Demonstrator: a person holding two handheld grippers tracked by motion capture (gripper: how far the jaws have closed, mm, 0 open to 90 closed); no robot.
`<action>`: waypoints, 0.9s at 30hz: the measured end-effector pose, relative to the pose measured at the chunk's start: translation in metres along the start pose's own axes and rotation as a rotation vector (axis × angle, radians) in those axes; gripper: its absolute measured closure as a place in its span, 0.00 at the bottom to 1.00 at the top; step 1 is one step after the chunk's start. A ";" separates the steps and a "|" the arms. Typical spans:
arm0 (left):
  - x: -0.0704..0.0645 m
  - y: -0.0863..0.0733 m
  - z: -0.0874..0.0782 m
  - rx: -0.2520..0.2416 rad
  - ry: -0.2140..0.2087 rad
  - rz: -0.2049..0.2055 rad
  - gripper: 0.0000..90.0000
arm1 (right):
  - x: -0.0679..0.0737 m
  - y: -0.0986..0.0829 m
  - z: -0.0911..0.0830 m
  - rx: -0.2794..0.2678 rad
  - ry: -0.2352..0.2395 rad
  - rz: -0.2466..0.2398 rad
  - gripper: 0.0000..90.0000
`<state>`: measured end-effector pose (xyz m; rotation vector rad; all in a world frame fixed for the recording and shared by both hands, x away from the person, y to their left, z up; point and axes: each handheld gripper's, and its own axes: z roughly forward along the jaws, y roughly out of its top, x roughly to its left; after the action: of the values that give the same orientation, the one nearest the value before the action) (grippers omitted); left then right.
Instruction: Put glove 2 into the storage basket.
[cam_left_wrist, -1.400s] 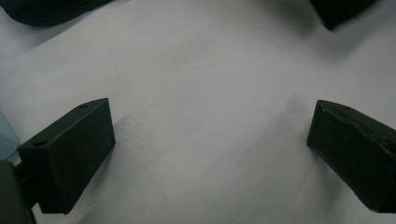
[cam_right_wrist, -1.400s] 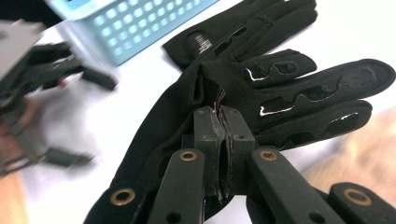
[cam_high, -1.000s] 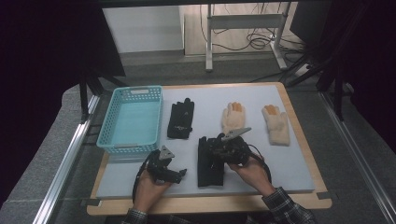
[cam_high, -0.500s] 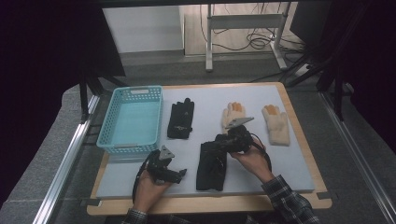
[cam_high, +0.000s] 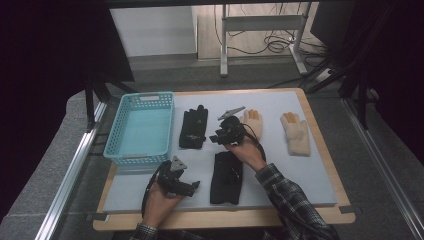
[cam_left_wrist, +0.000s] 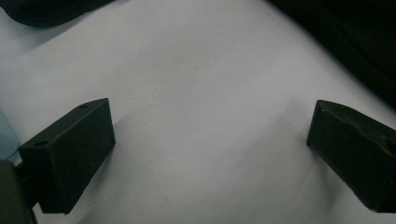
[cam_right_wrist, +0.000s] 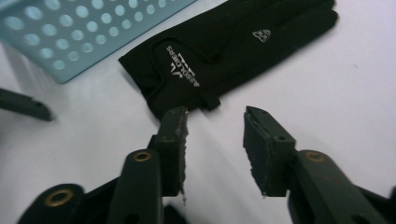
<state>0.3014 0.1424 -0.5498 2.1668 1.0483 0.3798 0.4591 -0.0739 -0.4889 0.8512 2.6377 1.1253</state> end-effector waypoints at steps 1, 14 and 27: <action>0.000 0.000 0.000 0.003 0.001 0.000 0.02 | 0.001 0.003 0.006 0.008 -0.004 -0.013 0.67; 0.000 0.000 0.000 -0.001 0.000 -0.001 0.02 | -0.002 0.008 0.061 0.077 0.000 -0.027 0.89; 0.000 0.000 0.000 0.006 -0.001 0.000 0.01 | 0.028 -0.009 0.016 0.037 0.109 -0.069 0.74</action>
<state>0.3016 0.1427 -0.5496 2.1723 1.0498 0.3763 0.4379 -0.0531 -0.5045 0.7184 2.7613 1.1405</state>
